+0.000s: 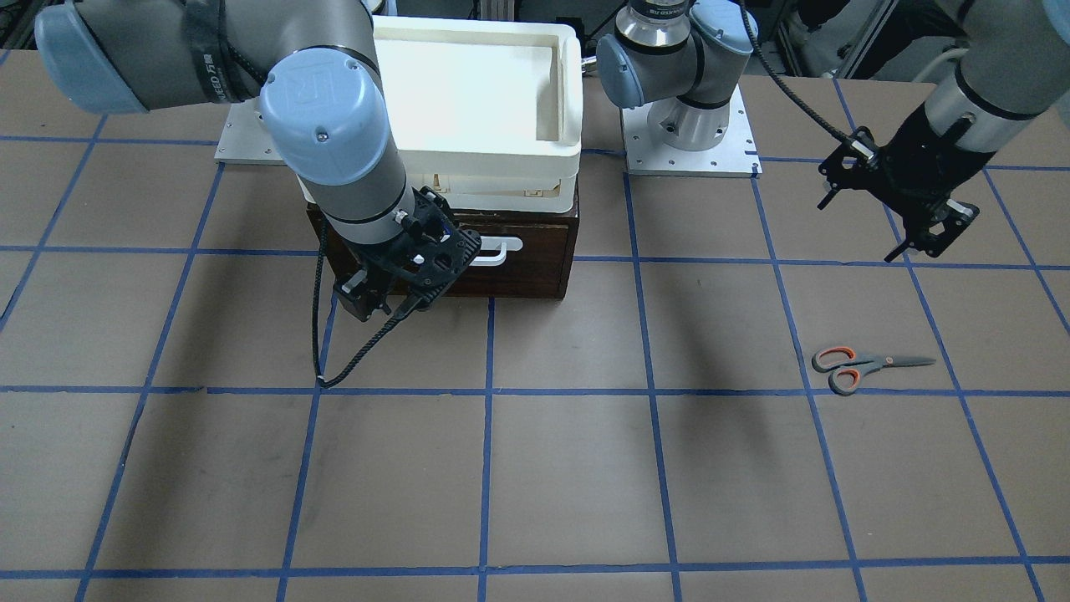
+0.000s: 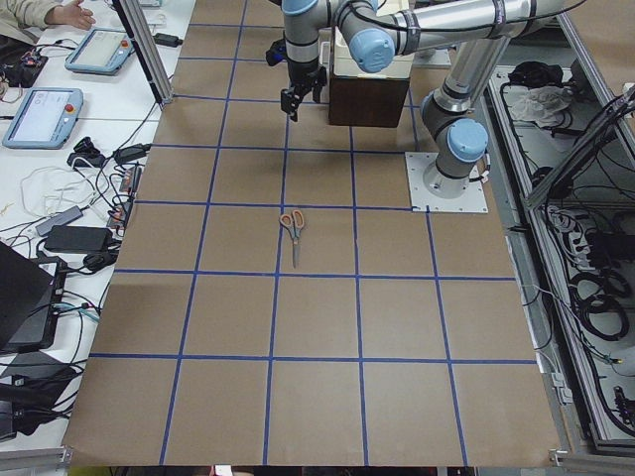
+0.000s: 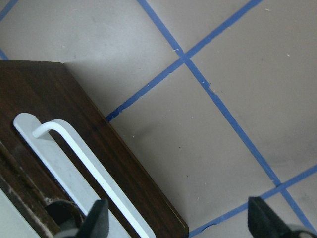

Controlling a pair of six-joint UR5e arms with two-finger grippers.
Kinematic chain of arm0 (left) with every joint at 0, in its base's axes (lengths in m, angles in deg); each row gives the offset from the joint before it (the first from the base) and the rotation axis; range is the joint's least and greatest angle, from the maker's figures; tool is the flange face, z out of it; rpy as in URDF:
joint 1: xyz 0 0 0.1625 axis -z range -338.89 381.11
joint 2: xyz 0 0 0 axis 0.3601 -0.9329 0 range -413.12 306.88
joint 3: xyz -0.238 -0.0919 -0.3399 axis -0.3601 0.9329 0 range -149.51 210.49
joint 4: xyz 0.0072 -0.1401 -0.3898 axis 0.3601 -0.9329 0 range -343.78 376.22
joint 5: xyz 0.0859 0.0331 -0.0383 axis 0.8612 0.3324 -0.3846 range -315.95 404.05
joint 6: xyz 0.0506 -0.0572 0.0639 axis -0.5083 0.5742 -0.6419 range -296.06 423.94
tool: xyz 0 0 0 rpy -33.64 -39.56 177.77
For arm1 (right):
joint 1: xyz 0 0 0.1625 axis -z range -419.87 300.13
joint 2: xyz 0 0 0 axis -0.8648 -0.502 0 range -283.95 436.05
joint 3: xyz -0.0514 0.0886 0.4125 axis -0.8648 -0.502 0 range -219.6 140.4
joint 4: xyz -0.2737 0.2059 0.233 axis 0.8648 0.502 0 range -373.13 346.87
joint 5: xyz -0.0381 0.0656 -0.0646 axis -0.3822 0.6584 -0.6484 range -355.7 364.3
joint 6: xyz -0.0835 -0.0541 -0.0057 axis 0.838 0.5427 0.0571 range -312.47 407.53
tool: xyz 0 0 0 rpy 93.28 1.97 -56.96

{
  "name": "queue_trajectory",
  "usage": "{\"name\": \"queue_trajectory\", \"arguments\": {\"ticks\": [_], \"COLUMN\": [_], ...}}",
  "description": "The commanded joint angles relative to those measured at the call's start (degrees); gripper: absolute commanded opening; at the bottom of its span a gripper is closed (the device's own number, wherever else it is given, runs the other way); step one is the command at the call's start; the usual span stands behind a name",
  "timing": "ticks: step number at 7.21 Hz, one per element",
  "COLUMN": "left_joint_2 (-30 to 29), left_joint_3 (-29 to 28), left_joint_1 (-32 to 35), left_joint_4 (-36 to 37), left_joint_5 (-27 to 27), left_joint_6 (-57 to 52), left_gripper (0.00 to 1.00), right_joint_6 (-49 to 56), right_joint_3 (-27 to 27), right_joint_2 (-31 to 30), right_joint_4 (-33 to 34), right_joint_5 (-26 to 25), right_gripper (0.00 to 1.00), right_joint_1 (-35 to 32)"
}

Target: Place scissors in drawer with both arms

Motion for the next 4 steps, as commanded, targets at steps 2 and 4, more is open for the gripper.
{"name": "queue_trajectory", "arguments": {"ticks": [2, 4], "left_joint_2": [-7.4, -12.8], "left_joint_3": [5.3, 5.4], "left_joint_1": [-10.3, -12.0], "left_joint_4": [14.5, 19.2], "left_joint_5": [4.8, 3.6], "left_joint_6": [-28.6, -35.2], "left_gripper": [1.0, 1.0], "right_joint_6": [10.9, 21.1], "right_joint_3": [0.1, 0.1], "right_joint_2": [1.6, 4.4], "right_joint_4": [0.3, -0.6], "right_joint_5": [4.9, 7.6], "right_gripper": [1.0, 1.0], "right_joint_1": [-2.2, -3.5]}}
